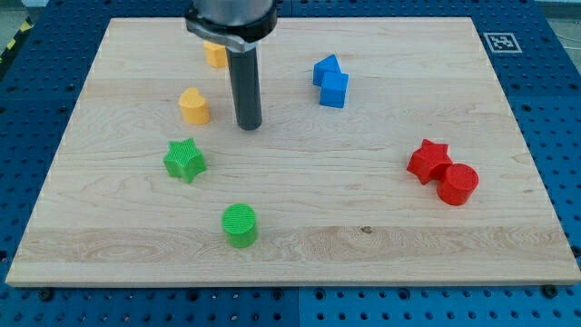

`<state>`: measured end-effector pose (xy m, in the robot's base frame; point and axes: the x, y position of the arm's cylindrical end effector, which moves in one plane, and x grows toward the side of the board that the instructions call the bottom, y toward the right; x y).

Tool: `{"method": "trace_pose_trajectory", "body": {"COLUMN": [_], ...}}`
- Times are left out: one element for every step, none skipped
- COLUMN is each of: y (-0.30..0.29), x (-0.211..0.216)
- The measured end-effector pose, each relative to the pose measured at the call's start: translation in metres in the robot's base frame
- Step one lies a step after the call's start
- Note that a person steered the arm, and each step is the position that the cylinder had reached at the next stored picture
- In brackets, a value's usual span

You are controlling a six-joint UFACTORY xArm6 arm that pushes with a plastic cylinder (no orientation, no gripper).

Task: Push the yellow heart towards the bottom left side of the yellow hexagon

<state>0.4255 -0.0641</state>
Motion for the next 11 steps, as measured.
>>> {"method": "trace_pose_trajectory", "body": {"y": [-0.03, -0.059, -0.088, -0.089, -0.079, -0.072, -0.072, -0.055, -0.043, -0.043, -0.042], "x": [0.006, 0.005, 0.0, -0.034, -0.049, -0.043, -0.021, -0.021, -0.021, -0.036, -0.051]}}
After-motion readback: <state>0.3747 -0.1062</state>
